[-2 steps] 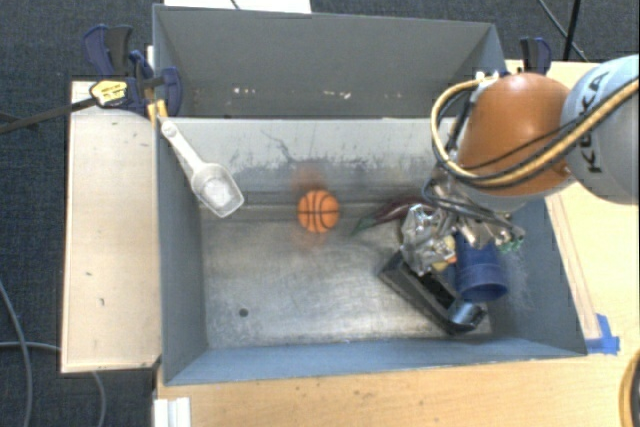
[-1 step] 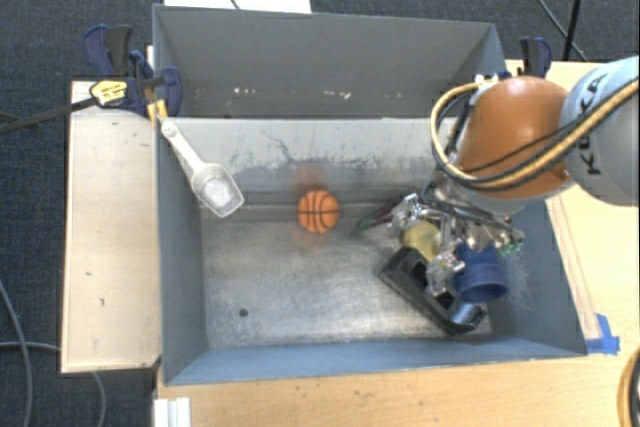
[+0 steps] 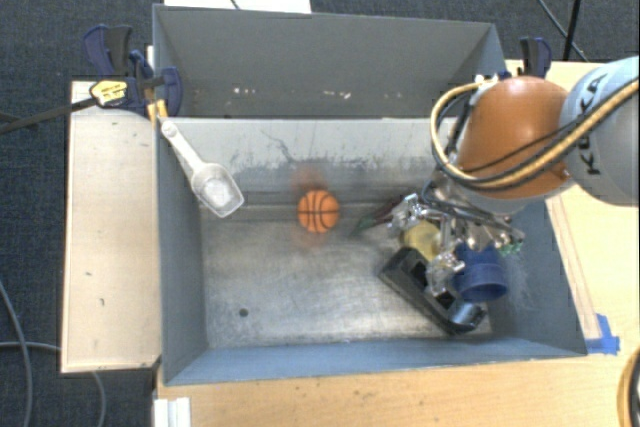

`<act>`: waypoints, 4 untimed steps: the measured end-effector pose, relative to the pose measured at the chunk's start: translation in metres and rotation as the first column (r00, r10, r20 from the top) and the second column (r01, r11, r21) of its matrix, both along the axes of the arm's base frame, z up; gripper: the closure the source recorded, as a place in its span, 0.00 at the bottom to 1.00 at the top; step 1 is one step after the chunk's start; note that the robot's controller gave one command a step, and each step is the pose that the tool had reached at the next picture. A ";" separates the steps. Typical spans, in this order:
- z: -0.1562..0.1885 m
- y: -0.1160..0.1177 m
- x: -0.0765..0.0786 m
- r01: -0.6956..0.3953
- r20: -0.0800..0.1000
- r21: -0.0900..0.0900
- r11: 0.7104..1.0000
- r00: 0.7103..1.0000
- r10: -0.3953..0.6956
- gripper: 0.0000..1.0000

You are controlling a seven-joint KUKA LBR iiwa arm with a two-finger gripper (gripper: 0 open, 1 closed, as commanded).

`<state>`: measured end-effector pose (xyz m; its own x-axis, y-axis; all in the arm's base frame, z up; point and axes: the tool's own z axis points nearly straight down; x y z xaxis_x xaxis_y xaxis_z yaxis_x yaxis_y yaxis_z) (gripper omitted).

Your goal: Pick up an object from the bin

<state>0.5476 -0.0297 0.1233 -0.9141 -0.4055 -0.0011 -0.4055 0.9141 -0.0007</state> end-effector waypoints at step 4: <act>-0.005 -0.021 -0.036 -0.079 0.005 0.000 0.997 0.997 0.079 0.00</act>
Offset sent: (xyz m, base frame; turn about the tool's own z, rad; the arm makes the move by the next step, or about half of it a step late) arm -0.0554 -0.0340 -0.0397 0.1074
